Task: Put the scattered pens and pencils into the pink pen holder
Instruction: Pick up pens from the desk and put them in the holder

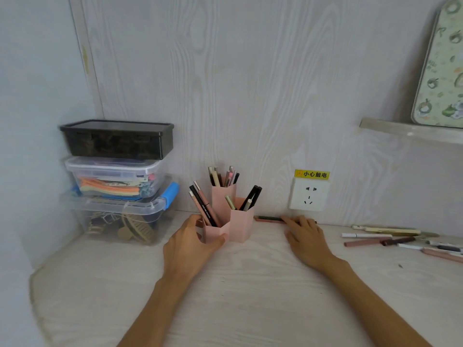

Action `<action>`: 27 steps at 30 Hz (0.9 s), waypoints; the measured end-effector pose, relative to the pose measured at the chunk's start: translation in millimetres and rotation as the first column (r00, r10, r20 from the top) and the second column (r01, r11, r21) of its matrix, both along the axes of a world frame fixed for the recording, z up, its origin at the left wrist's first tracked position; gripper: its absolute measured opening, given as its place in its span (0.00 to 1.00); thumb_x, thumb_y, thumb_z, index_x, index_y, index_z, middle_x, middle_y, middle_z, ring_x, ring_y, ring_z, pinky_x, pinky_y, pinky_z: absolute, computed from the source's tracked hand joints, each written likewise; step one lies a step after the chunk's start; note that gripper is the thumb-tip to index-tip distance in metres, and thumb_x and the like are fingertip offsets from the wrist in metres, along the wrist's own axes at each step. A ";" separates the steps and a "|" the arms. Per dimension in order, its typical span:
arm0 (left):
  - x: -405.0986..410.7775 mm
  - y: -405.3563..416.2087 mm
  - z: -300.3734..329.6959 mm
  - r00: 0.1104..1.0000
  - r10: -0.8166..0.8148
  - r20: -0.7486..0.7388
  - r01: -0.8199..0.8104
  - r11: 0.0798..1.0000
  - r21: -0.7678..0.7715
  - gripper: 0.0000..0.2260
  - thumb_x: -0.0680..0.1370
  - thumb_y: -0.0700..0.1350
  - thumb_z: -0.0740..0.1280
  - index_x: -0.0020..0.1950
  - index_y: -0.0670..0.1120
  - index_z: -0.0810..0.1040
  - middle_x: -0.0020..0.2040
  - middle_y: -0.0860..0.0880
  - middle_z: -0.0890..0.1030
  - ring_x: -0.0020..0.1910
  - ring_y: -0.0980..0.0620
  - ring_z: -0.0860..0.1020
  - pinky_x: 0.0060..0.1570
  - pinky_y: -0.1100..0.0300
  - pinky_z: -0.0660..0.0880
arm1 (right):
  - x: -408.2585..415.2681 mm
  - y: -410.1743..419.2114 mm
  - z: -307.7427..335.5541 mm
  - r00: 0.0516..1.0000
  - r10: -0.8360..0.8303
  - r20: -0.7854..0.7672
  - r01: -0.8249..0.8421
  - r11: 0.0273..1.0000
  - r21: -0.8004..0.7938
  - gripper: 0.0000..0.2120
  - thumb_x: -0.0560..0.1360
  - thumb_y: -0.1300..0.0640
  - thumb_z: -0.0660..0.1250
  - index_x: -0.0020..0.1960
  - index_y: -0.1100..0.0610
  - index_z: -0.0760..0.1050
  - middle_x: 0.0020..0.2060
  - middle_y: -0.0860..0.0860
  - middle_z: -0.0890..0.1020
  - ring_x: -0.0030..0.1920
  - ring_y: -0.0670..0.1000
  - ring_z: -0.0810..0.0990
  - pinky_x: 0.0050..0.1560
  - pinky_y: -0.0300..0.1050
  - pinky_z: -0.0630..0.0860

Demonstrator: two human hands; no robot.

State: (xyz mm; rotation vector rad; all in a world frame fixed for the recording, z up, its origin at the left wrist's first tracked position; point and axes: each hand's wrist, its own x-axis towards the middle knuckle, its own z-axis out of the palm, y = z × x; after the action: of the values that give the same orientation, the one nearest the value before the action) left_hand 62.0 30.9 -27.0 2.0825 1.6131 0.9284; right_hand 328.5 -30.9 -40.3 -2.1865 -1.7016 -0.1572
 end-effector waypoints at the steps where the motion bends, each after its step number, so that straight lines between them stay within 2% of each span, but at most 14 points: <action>1: 0.3 -0.4 -0.6 1.000 -0.012 0.002 0.012 1.000 -0.002 0.32 0.65 0.69 0.68 0.63 0.54 0.68 0.55 0.55 0.78 0.44 0.57 0.73 0.42 0.62 0.72 | -0.4 -0.7 0.3 1.000 -0.005 0.016 0.005 1.000 0.007 0.20 0.79 0.52 0.55 0.70 0.48 0.62 0.61 0.52 0.70 0.62 0.55 0.65 0.63 0.49 0.62; 4: 0.8 -3.1 -0.6 1.000 -0.030 0.004 0.030 1.000 0.006 0.33 0.66 0.68 0.68 0.65 0.54 0.67 0.55 0.55 0.78 0.46 0.56 0.74 0.44 0.60 0.72 | -0.7 -1.8 0.6 0.997 -0.002 0.074 -0.003 0.997 0.074 0.16 0.78 0.51 0.57 0.64 0.51 0.69 0.61 0.52 0.69 0.62 0.55 0.66 0.62 0.48 0.62; 6: -0.1 -4.0 0.7 0.999 -0.033 0.006 0.033 0.999 0.009 0.32 0.66 0.68 0.68 0.65 0.54 0.67 0.56 0.55 0.78 0.47 0.55 0.75 0.44 0.61 0.72 | -5.3 -1.9 1.1 0.999 0.023 0.038 -0.026 0.996 0.090 0.13 0.78 0.52 0.57 0.61 0.52 0.71 0.59 0.51 0.71 0.60 0.54 0.68 0.61 0.46 0.62; 8: -0.5 -4.8 2.1 0.999 -0.039 0.025 0.039 0.999 0.016 0.30 0.67 0.67 0.69 0.64 0.55 0.68 0.52 0.56 0.77 0.45 0.56 0.74 0.42 0.60 0.71 | -8.9 -3.6 4.0 0.999 0.041 0.015 -0.042 0.991 0.126 0.11 0.77 0.53 0.59 0.57 0.52 0.74 0.56 0.50 0.74 0.57 0.53 0.71 0.59 0.45 0.64; 12: -0.2 -8.0 4.8 0.999 -0.037 0.037 0.037 0.999 0.005 0.28 0.67 0.65 0.70 0.62 0.54 0.69 0.49 0.58 0.75 0.43 0.57 0.73 0.42 0.61 0.70 | -9.4 -11.4 15.3 0.993 0.066 0.103 -0.082 0.984 0.160 0.08 0.76 0.54 0.63 0.51 0.54 0.78 0.53 0.50 0.75 0.56 0.53 0.71 0.53 0.45 0.65; 14: -0.1 -9.1 6.4 0.998 -0.038 0.048 0.037 0.999 0.010 0.28 0.67 0.65 0.70 0.62 0.54 0.69 0.48 0.59 0.73 0.43 0.58 0.73 0.41 0.61 0.69 | -10.7 -16.6 29.1 0.996 0.088 -0.020 -0.081 0.973 0.217 0.06 0.77 0.55 0.62 0.50 0.54 0.76 0.49 0.50 0.78 0.50 0.52 0.74 0.47 0.42 0.68; 16: -0.1 -10.9 8.1 0.998 -0.043 0.053 0.043 0.999 0.008 0.28 0.67 0.65 0.70 0.62 0.54 0.69 0.48 0.60 0.72 0.43 0.58 0.72 0.41 0.62 0.68 | -17.0 -21.9 50.3 0.939 0.159 -0.304 -0.035 0.926 0.375 0.02 0.77 0.57 0.63 0.49 0.53 0.73 0.42 0.48 0.80 0.44 0.50 0.78 0.39 0.39 0.70; 18: -0.4 -12.0 8.9 0.997 -0.049 0.067 0.049 0.999 0.000 0.28 0.67 0.65 0.69 0.62 0.54 0.69 0.48 0.59 0.72 0.43 0.58 0.72 0.42 0.63 0.68 | -29.1 -22.3 76.0 0.806 0.301 -0.509 0.018 0.848 0.530 0.06 0.76 0.60 0.63 0.52 0.53 0.70 0.39 0.47 0.80 0.41 0.46 0.80 0.39 0.37 0.73; 20: -0.5 -12.0 9.1 0.996 -0.053 0.076 0.054 0.999 -0.005 0.28 0.67 0.66 0.69 0.62 0.55 0.69 0.48 0.59 0.73 0.43 0.58 0.73 0.42 0.62 0.69 | -42.5 -20.1 100.6 0.700 0.451 -0.554 -0.006 0.780 0.626 0.15 0.76 0.62 0.63 0.60 0.53 0.65 0.42 0.49 0.80 0.38 0.42 0.80 0.41 0.38 0.77; 21: -1.1 -11.7 9.2 0.996 -0.054 0.076 0.054 0.999 -0.003 0.27 0.67 0.66 0.68 0.61 0.55 0.69 0.48 0.59 0.73 0.43 0.58 0.73 0.42 0.62 0.69 | -49.8 -17.7 112.6 0.679 0.509 -0.529 -0.039 0.744 0.667 0.21 0.76 0.64 0.63 0.66 0.52 0.61 0.44 0.50 0.79 0.37 0.43 0.80 0.41 0.37 0.78; 24: -2.8 -11.8 9.1 0.996 -0.054 0.076 0.054 0.999 0.004 0.26 0.67 0.66 0.69 0.60 0.56 0.70 0.47 0.59 0.75 0.43 0.58 0.74 0.40 0.62 0.69 | -69.4 -0.9 143.1 0.698 0.588 -0.409 -0.126 0.663 0.738 0.35 0.76 0.66 0.62 0.74 0.49 0.46 0.46 0.52 0.76 0.37 0.49 0.81 0.44 0.38 0.80; 27: -4.4 -11.3 8.1 0.995 -0.052 0.080 0.051 0.999 0.015 0.26 0.66 0.66 0.68 0.60 0.56 0.69 0.46 0.58 0.77 0.41 0.59 0.74 0.40 0.61 0.70 | -90.8 27.4 156.2 0.758 0.581 -0.298 -0.181 0.625 0.759 0.35 0.77 0.64 0.61 0.75 0.48 0.44 0.46 0.50 0.75 0.37 0.52 0.81 0.45 0.47 0.81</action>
State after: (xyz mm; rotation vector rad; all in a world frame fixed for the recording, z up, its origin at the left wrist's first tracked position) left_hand 57.6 19.6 -18.8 2.0575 1.5102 0.9942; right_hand 237.7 -3.5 115.9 -1.1051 -1.4270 -0.0546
